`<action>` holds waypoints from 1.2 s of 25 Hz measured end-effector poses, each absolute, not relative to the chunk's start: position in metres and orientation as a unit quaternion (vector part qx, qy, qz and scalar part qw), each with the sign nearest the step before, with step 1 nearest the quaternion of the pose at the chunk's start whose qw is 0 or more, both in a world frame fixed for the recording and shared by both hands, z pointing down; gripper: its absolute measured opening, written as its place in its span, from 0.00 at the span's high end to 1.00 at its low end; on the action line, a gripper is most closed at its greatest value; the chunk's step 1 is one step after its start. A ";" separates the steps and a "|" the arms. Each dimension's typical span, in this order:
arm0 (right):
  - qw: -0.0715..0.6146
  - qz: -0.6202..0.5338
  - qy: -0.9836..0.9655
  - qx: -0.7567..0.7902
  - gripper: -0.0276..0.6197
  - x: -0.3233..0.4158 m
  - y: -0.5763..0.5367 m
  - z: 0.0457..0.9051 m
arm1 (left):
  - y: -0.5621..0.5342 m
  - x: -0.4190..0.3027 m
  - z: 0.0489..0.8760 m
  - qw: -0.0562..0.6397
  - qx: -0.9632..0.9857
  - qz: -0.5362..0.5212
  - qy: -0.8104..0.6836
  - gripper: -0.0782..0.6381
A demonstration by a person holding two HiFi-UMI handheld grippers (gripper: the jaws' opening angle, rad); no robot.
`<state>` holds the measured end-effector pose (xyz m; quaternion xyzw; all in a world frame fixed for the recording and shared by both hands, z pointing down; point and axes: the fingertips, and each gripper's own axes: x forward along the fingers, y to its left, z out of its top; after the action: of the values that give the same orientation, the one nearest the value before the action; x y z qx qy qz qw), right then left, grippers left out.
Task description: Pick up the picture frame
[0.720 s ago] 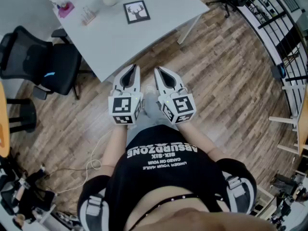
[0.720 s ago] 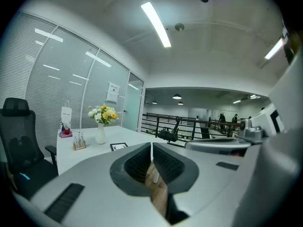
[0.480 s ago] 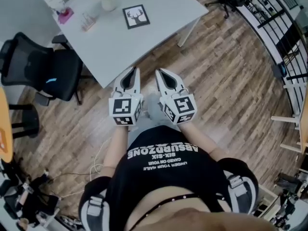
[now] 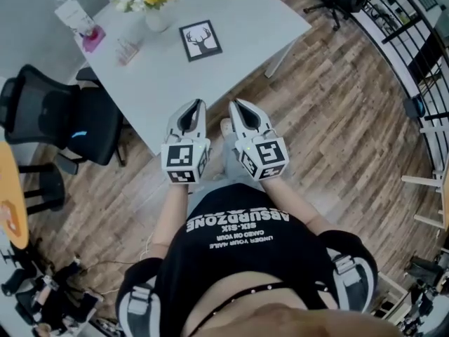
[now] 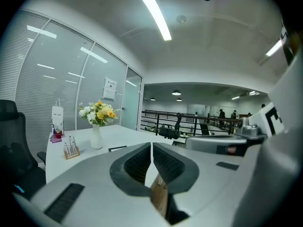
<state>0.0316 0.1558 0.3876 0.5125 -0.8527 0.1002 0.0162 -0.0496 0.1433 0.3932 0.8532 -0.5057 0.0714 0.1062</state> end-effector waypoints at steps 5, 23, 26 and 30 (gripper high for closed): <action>0.025 0.117 -0.855 0.505 0.93 0.039 0.058 0.399 | 0.055 -0.057 0.402 0.108 0.839 0.084 -0.527 0.85; 0.136 0.201 -0.870 0.430 0.74 0.034 -0.167 0.489 | -0.150 -0.078 0.500 0.214 0.777 0.186 -0.562 0.73; 0.159 0.230 -0.863 0.422 0.74 0.033 -0.187 0.519 | -0.168 -0.084 0.524 0.225 0.765 0.206 -0.568 0.73; 0.188 0.271 -0.851 0.409 0.73 0.031 -0.208 0.557 | -0.186 -0.091 0.554 0.258 0.749 0.219 -0.569 0.73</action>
<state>0.0314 -0.2084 0.5574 0.4093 -0.8507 0.2713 0.1876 -0.0905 -0.1861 0.5536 0.7490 -0.5695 0.2192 0.2580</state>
